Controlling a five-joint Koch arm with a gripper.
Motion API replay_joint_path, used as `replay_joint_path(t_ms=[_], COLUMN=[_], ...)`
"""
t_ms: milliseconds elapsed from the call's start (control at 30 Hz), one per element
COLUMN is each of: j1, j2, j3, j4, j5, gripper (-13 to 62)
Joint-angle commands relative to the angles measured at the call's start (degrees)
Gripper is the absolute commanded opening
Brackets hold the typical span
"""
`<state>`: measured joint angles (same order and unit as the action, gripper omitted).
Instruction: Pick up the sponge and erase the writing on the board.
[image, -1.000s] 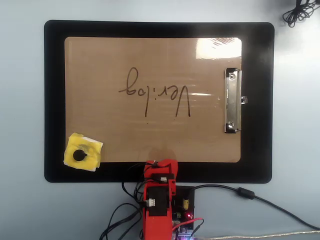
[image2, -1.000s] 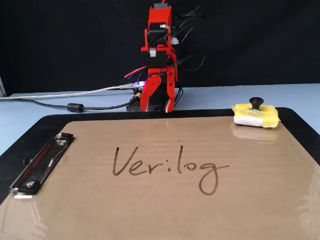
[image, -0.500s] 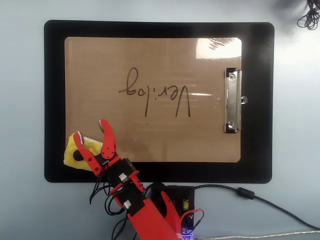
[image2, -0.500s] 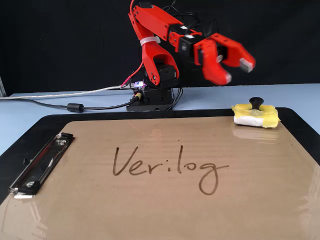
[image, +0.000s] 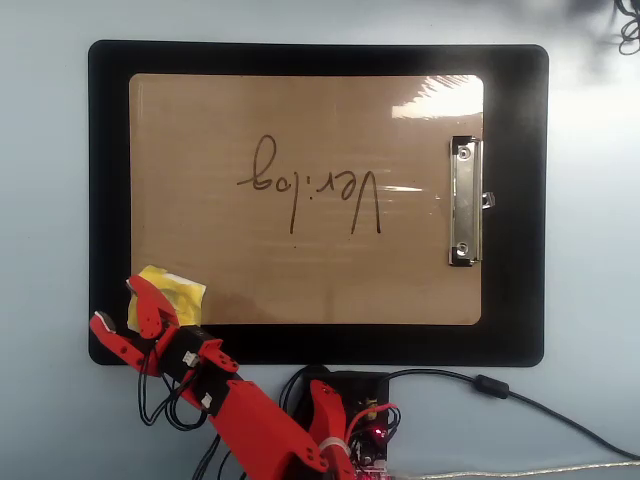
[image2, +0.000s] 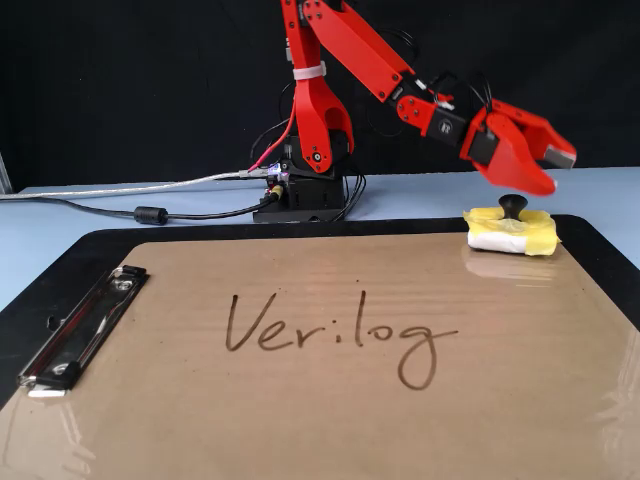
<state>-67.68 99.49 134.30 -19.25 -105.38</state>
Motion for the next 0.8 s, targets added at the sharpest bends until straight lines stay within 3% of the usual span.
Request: replay_joint_path(t_ms=[0, 167, 367, 767], j1=[-0.4, -0.3, -0.3, 0.0], j2=[1.0, 1.0, 0.6, -5.4], j3=[-0.3, 5.8, 10.7, 10.4], j4=[-3.7, -4.8, -10.4, -10.7], j5=[-3.2, -2.5, 14.2, 20.7], gripper=[32.6, 32.3, 32.2, 32.2])
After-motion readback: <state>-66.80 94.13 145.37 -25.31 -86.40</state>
